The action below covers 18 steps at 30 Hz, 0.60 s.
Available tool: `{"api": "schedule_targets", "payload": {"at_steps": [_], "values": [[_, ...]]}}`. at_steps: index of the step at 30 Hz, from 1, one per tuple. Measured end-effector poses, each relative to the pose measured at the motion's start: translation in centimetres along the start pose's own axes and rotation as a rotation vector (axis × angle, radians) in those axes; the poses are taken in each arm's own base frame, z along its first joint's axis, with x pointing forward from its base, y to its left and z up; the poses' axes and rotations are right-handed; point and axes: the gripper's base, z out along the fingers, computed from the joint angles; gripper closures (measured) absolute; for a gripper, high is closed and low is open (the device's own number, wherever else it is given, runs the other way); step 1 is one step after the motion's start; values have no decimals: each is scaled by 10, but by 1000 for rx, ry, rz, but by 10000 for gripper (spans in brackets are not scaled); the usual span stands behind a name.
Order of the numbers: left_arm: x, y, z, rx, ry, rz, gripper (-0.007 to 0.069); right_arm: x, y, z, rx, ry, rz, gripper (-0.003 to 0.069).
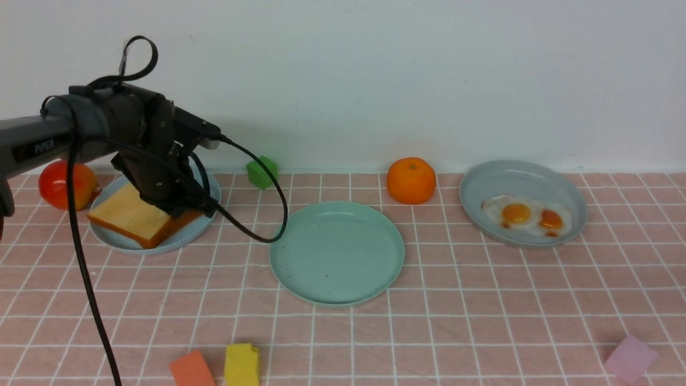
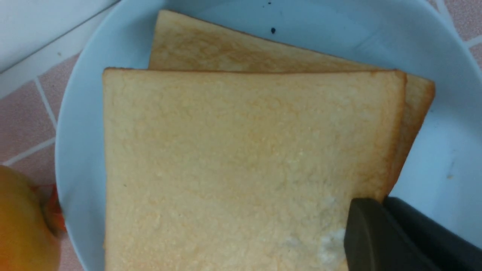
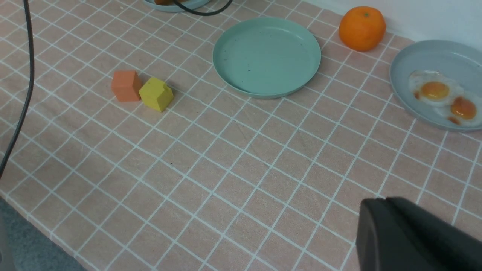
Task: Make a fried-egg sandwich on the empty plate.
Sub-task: Use the left arm to grab a slice of bread, then use the left arm to put a slice of bread into the empty plate in the middle
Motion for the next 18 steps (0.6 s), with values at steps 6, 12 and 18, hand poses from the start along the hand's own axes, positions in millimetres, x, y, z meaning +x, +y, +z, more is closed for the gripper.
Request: {"api": "schedule_targets", "payload": {"at_steps": [6, 12, 18], "values": [[-8, 7, -25, -19, -19, -20, 638, 0, 0, 0, 0, 0, 0, 609], [-20, 11, -91, -46, -135, -74, 638, 0, 0, 0, 0, 0, 0, 601], [-37, -56, -131, 91, -190, -23, 638, 0, 0, 0, 1, 0, 0, 596]]}}
